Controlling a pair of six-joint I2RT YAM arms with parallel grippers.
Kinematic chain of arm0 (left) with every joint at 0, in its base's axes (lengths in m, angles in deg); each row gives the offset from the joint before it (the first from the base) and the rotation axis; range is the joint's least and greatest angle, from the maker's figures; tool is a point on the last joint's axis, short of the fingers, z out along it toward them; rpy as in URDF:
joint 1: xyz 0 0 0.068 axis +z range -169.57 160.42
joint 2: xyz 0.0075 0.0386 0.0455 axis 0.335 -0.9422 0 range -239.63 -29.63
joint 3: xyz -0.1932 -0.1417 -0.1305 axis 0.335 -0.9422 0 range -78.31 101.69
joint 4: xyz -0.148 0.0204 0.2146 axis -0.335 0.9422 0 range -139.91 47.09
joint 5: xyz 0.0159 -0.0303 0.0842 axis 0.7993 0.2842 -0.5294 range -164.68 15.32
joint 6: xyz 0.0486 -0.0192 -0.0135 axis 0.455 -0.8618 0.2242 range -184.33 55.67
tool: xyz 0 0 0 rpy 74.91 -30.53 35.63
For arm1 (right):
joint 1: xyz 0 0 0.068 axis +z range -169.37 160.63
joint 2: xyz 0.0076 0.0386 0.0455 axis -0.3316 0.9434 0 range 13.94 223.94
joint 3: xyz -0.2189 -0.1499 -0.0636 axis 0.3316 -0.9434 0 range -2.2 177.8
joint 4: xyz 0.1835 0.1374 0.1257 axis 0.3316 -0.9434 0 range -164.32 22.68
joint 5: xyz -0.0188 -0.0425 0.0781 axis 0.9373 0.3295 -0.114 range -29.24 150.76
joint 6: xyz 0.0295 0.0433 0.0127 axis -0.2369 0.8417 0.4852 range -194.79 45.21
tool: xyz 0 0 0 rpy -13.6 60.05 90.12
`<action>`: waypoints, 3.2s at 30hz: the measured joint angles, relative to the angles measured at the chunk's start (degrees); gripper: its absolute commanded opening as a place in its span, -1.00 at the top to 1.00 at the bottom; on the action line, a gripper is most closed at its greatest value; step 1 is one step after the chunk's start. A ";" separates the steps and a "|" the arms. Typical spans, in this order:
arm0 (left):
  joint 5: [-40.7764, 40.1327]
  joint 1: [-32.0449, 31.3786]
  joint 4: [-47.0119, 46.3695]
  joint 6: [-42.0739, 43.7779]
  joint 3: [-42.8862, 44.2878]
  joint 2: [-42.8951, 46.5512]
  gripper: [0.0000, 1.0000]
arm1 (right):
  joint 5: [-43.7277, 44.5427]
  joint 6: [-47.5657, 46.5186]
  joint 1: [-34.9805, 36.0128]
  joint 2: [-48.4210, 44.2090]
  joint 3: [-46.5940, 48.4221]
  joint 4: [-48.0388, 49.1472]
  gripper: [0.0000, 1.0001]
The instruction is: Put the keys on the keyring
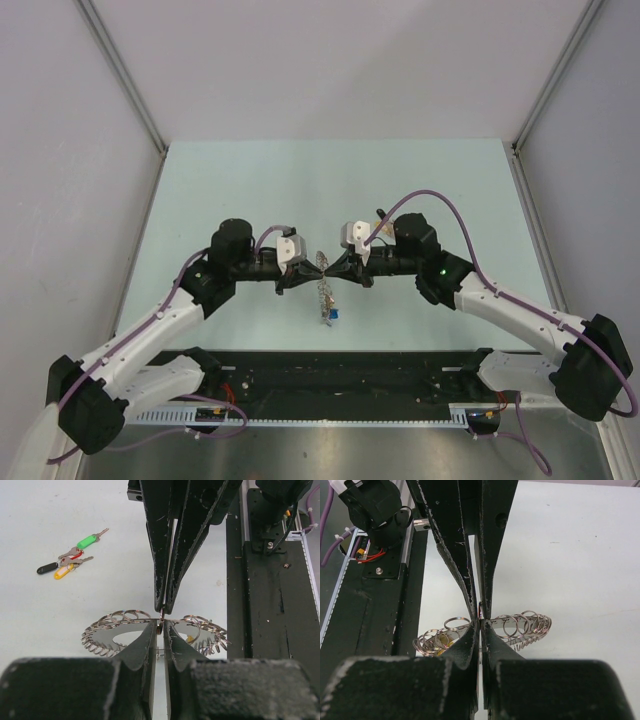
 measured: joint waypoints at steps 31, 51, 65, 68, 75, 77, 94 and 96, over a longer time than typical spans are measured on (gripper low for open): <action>-11.21 0.31 4.66 -2.91 0.35 -0.13 0.99 | 24.04 16.70 -12.66 -0.83 0.92 -1.70 -0.01; -21.24 0.48 7.45 -2.99 0.76 2.05 0.99 | 43.28 21.27 -26.27 30.60 14.97 -15.91 0.01; -22.69 0.50 7.72 -2.93 0.76 2.89 0.99 | 42.69 24.33 -32.09 37.51 16.24 -20.35 0.21; -22.69 0.50 7.74 -2.91 0.76 3.04 0.99 | 42.69 24.68 -32.50 37.73 16.65 -21.16 0.48; -22.69 0.50 7.72 -2.91 0.76 3.13 0.99 | 42.01 25.73 -31.85 37.31 16.94 -24.63 0.82; -22.69 0.50 7.74 -2.91 0.76 3.30 0.99 | 42.01 26.67 -30.77 36.39 15.98 -25.38 0.84; -23.30 0.50 7.78 -2.89 0.76 5.03 0.99 | 40.13 36.20 -11.19 17.62 6.51 -32.85 0.25; -24.28 0.50 7.80 -2.89 0.76 5.73 0.99 | 41.40 35.32 -11.21 17.11 7.34 -33.99 0.26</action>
